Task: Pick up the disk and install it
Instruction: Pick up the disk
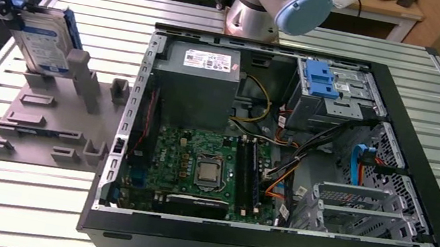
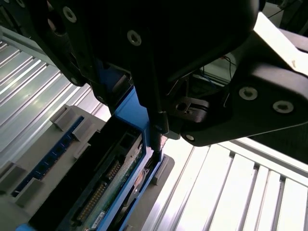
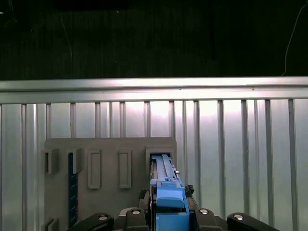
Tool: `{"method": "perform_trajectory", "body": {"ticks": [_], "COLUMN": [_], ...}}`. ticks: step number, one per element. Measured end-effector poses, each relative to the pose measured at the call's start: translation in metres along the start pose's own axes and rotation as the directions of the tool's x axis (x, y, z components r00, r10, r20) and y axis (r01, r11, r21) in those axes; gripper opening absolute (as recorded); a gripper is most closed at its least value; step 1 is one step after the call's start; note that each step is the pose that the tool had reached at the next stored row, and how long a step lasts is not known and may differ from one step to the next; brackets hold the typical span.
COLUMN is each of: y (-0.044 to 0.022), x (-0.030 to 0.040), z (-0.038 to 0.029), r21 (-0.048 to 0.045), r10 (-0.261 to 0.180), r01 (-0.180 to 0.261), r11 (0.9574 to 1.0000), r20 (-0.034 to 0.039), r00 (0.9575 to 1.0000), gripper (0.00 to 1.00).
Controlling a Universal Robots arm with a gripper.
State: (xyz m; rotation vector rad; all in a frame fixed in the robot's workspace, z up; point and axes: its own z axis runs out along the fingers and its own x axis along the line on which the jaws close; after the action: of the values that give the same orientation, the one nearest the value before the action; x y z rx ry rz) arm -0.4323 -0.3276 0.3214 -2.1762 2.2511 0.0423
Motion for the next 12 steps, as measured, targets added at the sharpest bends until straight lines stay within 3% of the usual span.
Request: {"method": "perform_trajectory", "body": {"ticks": [12], "y": [0.0001], "x": [-0.0002], "z": [-0.0081], "r21": [-0.0001], "r10": [0.0], "r01": [0.0], "r11": [1.0], "r20": [0.0], "r00": [1.0], "gripper": [0.36]}}
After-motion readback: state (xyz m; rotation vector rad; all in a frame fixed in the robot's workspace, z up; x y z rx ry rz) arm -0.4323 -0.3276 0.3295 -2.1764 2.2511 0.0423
